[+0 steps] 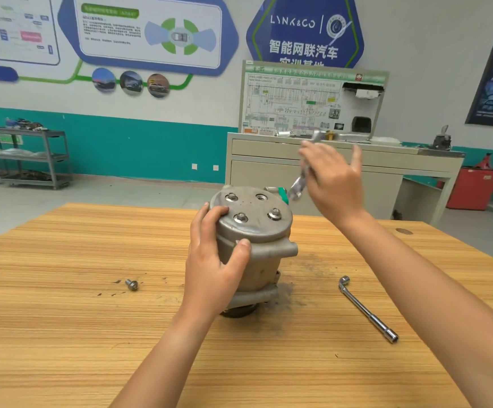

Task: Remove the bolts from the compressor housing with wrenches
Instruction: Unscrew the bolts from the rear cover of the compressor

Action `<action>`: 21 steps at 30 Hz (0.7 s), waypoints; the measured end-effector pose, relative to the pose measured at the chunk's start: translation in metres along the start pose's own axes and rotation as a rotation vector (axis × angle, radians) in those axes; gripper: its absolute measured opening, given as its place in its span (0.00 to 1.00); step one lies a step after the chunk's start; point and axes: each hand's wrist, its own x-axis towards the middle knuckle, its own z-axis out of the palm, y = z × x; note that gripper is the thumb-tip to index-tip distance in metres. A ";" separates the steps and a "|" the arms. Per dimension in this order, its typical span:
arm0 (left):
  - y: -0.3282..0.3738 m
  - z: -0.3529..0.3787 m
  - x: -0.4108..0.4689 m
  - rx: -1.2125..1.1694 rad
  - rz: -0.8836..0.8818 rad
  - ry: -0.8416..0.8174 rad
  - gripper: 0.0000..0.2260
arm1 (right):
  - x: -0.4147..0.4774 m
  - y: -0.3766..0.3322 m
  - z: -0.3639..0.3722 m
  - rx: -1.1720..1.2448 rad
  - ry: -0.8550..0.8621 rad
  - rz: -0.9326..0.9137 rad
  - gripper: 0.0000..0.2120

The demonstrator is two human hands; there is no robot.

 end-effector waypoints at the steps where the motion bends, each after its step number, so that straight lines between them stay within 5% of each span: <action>1: 0.000 -0.001 -0.001 -0.011 0.001 0.011 0.19 | -0.005 0.003 -0.007 0.064 0.003 0.130 0.13; 4: 0.001 0.000 -0.003 -0.026 0.009 0.040 0.19 | -0.017 0.002 -0.036 0.259 -0.023 0.278 0.13; 7: 0.004 0.003 -0.004 -0.006 0.013 0.046 0.19 | -0.037 -0.012 -0.067 0.277 -0.125 0.118 0.13; 11: 0.007 0.008 -0.005 0.014 0.015 0.053 0.19 | -0.070 -0.031 -0.094 0.109 -0.355 -0.010 0.15; 21: 0.007 0.009 -0.006 0.014 -0.002 0.077 0.19 | -0.063 -0.054 -0.100 -0.273 -0.634 0.126 0.22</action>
